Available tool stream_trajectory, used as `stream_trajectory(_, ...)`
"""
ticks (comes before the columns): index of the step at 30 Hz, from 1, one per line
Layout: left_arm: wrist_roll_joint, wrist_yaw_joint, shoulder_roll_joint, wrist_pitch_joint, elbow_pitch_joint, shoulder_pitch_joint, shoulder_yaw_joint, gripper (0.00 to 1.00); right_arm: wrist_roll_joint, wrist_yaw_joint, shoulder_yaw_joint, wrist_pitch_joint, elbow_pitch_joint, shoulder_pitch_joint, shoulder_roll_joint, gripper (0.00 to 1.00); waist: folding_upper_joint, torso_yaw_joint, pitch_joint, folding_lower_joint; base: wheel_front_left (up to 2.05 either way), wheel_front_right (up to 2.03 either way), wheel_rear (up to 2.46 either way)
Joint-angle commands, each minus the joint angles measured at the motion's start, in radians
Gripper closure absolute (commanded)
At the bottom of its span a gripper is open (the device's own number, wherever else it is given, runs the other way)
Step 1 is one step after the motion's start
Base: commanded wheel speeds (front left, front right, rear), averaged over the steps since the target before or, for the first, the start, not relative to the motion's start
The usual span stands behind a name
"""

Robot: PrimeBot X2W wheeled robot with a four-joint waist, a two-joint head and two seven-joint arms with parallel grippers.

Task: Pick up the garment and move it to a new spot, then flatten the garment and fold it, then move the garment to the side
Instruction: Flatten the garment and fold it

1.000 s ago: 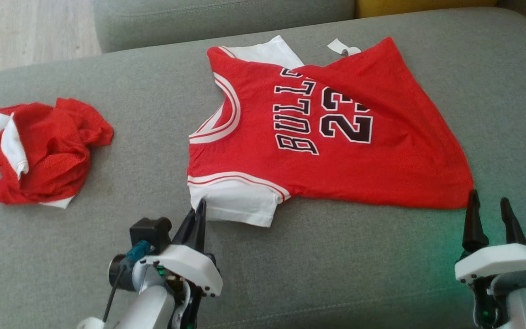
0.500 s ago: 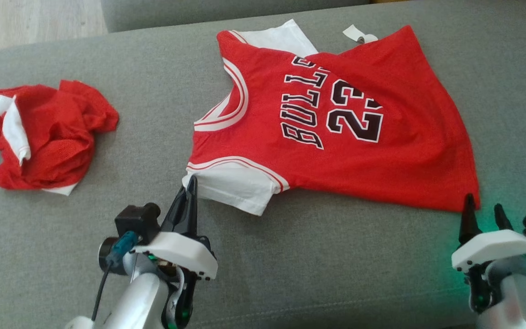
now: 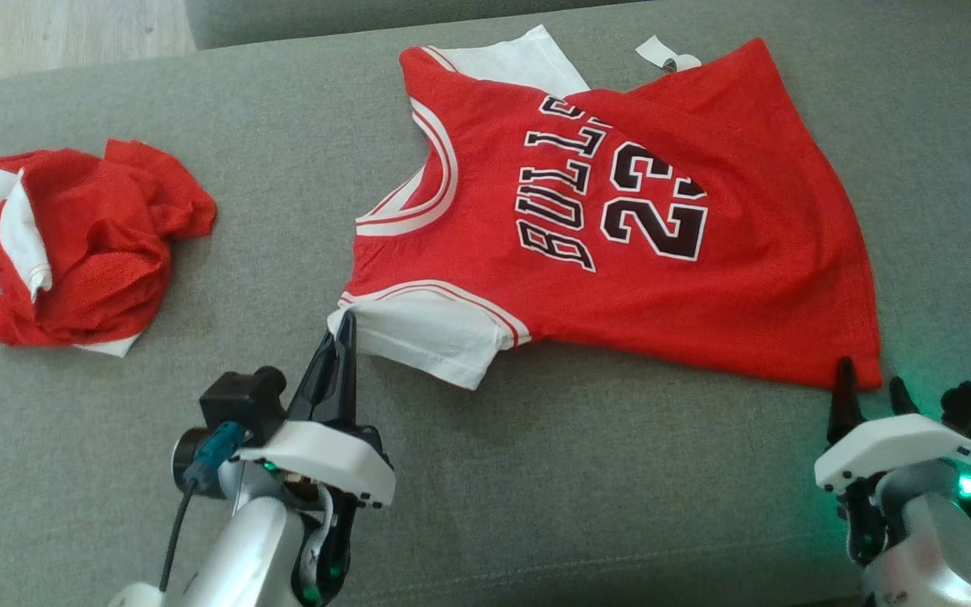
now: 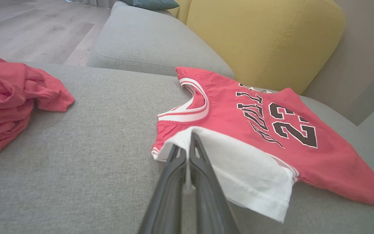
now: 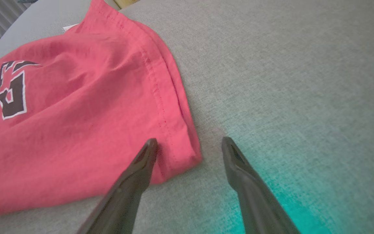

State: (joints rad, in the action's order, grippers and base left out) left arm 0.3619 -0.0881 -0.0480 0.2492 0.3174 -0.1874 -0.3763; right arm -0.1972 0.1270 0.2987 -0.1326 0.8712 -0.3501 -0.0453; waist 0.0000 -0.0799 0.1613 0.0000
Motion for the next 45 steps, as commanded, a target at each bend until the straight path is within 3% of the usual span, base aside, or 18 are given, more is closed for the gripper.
stream_trajectory(1,-0.007,-0.004,-0.002,0.013,-0.039,-0.023,0.036,1.0,-0.006,0.004,-0.031,-0.005,-0.012,-0.03,-0.005,0.0,0.0,0.0,-0.001,0.0,0.0,0.0,0.0)
stream_trajectory(2,-0.007,-0.005,-0.002,0.013,-0.042,-0.023,0.037,1.0,-0.012,0.004,-0.035,-0.003,-0.002,-0.034,-0.005,0.0,0.0,-0.001,-0.001,0.0,0.0,0.0,0.0)
stream_trajectory(3,-0.007,-0.006,-0.002,0.013,-0.045,-0.023,0.039,1.0,-0.018,0.004,-0.04,-0.001,0.006,-0.039,-0.005,0.6,0.0,-0.001,-0.002,0.0,0.0,0.0,0.0)
stream_trajectory(4,-0.007,-0.007,-0.002,0.013,-0.048,-0.023,0.041,1.0,-0.023,0.004,-0.046,-0.001,0.013,-0.042,-0.005,1.0,0.0,-0.002,-0.002,0.0,0.0,0.0,0.0)
stream_trajectory(10,0.001,-0.009,-0.002,0.013,-0.077,-0.023,0.061,1.0,-0.071,0.004,-0.109,-0.023,0.001,-0.059,-0.005,1.0,0.0,-0.006,-0.015,0.0,0.0,0.0,0.0)
stream_trajectory(15,0.003,0.012,-0.002,0.013,-0.155,-0.041,0.089,1.0,-0.103,0.004,-0.176,-0.038,-0.124,-0.077,-0.005,1.0,0.0,-0.017,-0.047,0.0,0.0,0.0,0.0)
stream_trajectory(27,0.028,0.031,-0.002,0.013,-0.443,-0.171,0.173,1.0,-0.138,0.004,-0.261,0.109,-0.677,-0.092,-0.074,1.0,0.0,-0.041,-0.168,0.0,0.0,0.0,0.0)
stream_trajectory(32,0.051,-0.003,-0.002,0.008,-0.615,-0.172,0.174,1.0,-0.125,0.004,-0.232,0.232,-0.955,-0.029,-0.058,1.0,0.0,-0.048,-0.199,0.0,0.0,0.0,0.0)
stream_trajectory(37,0.06,-0.041,-0.002,-0.054,-0.717,-0.195,0.176,1.0,-0.109,0.004,-0.205,0.352,-1.146,0.026,-0.022,1.0,0.0,-0.046,-0.205,0.0,0.0,0.0,0.0)
stream_trajectory(41,0.052,-0.048,-0.023,-0.1,-0.712,-0.246,0.186,1.0,-0.116,0.004,-0.195,0.403,-1.196,0.022,-0.011,1.0,0.0,-0.044,-0.194,0.0,0.0,0.0,0.0)
stream_trajectory(45,0.099,-0.037,-0.034,-0.17,-0.593,-0.358,0.211,1.0,-0.153,0.004,-0.165,0.438,-1.135,-0.062,-0.006,1.0,0.0,-0.045,-0.151,0.0,0.0,0.0,0.0)
